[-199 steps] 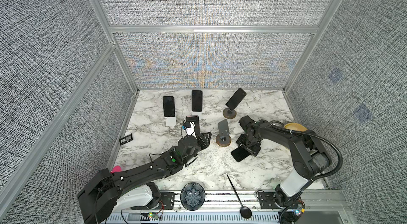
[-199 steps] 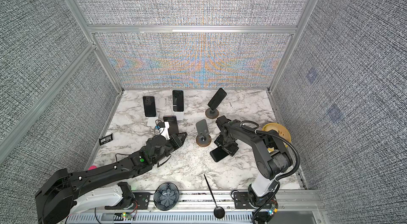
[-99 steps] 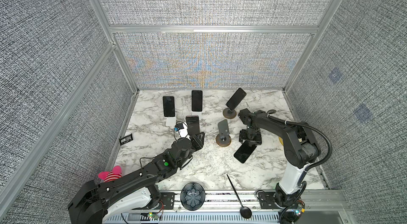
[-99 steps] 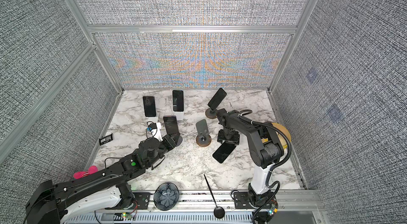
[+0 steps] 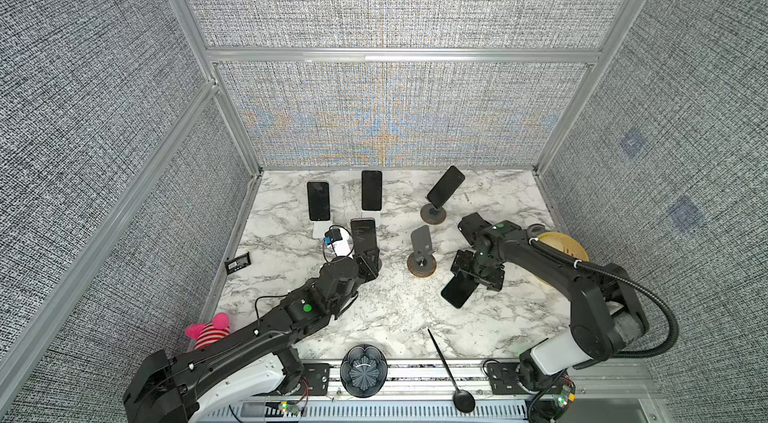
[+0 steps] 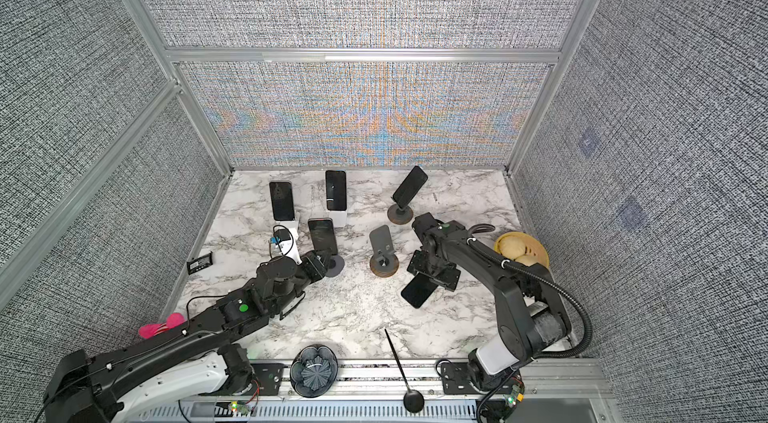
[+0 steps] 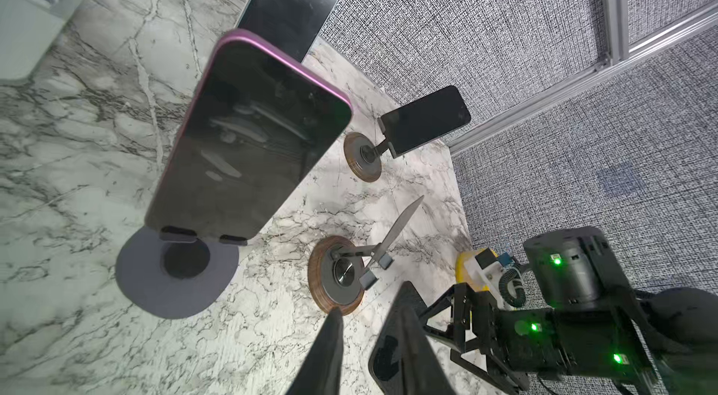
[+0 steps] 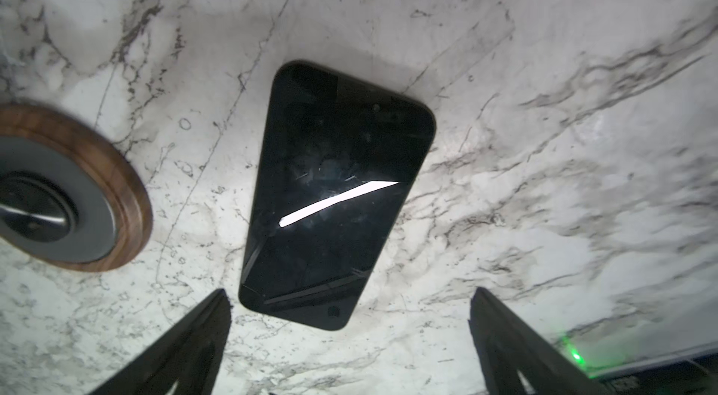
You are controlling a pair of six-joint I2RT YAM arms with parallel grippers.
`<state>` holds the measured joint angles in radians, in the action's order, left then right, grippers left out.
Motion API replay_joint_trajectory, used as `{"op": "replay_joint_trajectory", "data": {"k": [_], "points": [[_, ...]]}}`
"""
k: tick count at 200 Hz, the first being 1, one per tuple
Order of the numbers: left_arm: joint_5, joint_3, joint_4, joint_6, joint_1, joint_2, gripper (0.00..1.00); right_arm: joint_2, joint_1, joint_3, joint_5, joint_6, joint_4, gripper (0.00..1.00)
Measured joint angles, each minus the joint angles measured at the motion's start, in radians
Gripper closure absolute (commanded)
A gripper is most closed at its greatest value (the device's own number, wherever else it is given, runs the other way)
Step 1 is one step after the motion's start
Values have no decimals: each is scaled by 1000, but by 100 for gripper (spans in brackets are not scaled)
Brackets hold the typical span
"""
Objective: Remove the phone from the phone stand
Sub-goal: Move the phone to the middle-right of the table.
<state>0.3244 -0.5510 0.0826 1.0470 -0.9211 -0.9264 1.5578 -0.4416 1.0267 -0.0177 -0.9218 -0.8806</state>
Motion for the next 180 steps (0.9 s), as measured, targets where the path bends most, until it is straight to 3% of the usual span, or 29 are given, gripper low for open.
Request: {"op": "replay_joint_trajectory", "data": {"k": [35,97,180], "points": [[-17,-48,-53,-50,2,-5,70,50,-9,-24,23,-97,65,3],[-36,-55,-101,-97,6,15,69,119,-18,-86,35,-149,132,5],[-32,-45,-117,-103,14,45,69,147,-24,-51,0,-27,130,23]]}}
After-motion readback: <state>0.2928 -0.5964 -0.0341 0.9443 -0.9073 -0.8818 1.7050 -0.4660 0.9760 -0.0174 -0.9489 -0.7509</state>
